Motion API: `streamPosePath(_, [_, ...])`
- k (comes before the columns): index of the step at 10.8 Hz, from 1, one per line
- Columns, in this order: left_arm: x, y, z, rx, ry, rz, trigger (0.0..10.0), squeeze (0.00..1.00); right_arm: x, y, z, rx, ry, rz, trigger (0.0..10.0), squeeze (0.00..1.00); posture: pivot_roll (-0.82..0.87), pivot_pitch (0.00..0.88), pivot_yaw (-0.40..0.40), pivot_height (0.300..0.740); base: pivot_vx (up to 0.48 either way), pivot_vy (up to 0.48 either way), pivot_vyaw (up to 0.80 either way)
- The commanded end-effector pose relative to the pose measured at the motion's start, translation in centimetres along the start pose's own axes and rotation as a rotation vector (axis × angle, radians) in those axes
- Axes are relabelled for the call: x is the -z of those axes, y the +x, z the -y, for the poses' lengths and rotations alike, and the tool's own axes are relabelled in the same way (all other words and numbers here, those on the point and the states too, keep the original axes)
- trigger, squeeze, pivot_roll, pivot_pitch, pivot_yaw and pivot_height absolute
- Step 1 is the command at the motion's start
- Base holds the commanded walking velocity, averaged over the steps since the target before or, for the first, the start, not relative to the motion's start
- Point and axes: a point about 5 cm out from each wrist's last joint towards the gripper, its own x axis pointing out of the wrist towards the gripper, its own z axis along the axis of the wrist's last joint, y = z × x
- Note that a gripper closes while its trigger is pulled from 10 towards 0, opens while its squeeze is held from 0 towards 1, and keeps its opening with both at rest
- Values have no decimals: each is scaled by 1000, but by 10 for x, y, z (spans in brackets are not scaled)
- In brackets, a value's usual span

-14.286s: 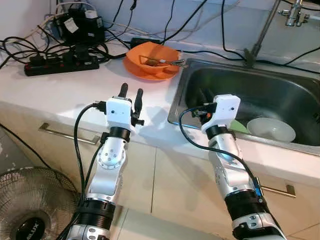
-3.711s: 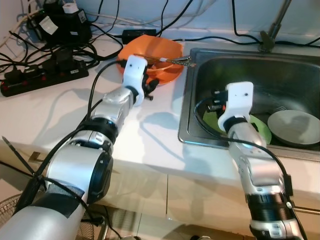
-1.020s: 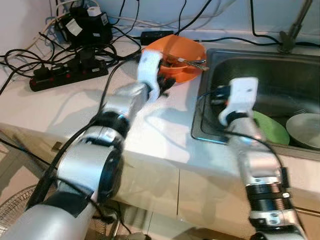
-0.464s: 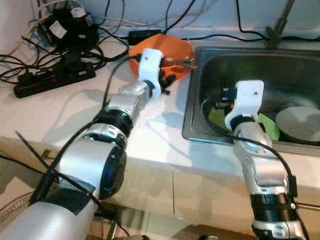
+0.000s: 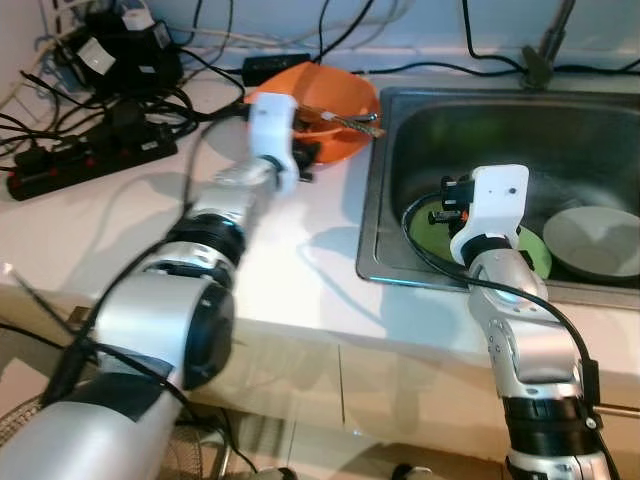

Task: Kitchen organization

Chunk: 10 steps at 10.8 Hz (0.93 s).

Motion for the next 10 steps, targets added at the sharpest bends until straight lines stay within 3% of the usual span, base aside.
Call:
streamPosePath(1, [-2, -1, -5, -25, -1, -6, 10000, 0, 0, -3, 0, 0, -3, -9, 10000, 0, -112, 180, 104, 740, 0, 0, 0])
streamPosePath(4, [8, -2, -9, -38, 24, -57, 10000, 0, -1, -6, -2, 9, 1, -16, 10000, 0, -131, 182, 117, 740, 0, 0, 0])
streamPosePath(8, [28, -5, -10, 30, 73, -179, 10000, 0, 0, -2, -8, 18, 26, -12, 10000, 0, -89, 153, 151, 740, 0, 0, 0])
streamPosePath(10, [34, -8, -16, 44, 50, -225, 10000, 0, -1, 2, -12, 18, 39, -3, 10000, 0, -64, 133, 167, 740, 0, 0, 0])
